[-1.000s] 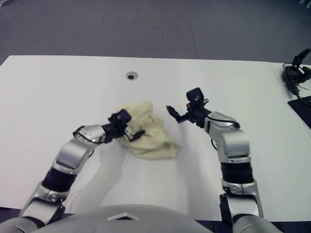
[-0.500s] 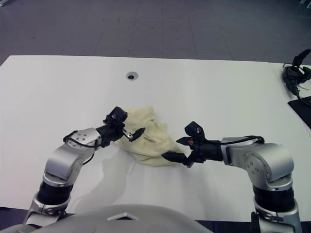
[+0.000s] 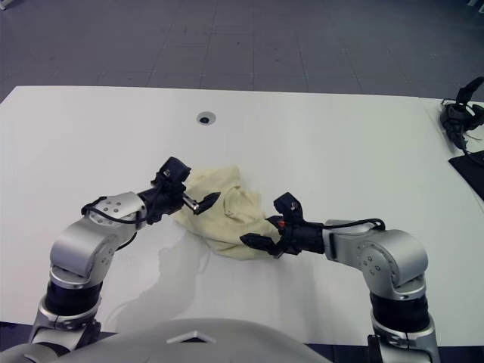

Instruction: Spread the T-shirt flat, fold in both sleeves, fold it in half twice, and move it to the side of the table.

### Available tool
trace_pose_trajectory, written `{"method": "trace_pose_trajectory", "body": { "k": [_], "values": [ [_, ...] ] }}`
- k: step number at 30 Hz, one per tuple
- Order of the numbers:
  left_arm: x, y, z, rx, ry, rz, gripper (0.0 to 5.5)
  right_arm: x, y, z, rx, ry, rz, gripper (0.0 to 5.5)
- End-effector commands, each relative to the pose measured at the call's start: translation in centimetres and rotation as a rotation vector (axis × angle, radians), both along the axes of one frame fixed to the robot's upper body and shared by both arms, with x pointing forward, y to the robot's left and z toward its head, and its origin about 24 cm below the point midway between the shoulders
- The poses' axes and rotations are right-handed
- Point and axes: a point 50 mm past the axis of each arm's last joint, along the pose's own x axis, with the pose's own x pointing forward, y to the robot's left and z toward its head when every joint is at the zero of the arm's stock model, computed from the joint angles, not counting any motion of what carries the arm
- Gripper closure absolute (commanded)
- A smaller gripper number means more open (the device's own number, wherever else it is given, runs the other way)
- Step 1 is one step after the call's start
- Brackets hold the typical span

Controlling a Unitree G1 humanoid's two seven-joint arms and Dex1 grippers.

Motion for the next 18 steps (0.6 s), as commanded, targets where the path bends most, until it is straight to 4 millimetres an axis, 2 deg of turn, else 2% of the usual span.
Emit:
{"method": "trace_pose_trajectory", "body": {
  "k": [1,8,18],
  "values": [
    [-0.2,0.1,-0.4,0.041,0.011,-0.007,0.1,0.2,0.0,0.3,-0.005,-0.02,0.002,1.59],
    [-0.8,-0.5,-0.9,0.047,0.029,-0.039,0.1,0.7,0.3,0.6,0.004,-0.053,-0.005,2.76],
    [-0.7,0.0,-0.8,0.052,0.019,-0.016,0.1,0.4,0.4,1.4,0.0,-0.069,0.061,4.45]
  ]
}}
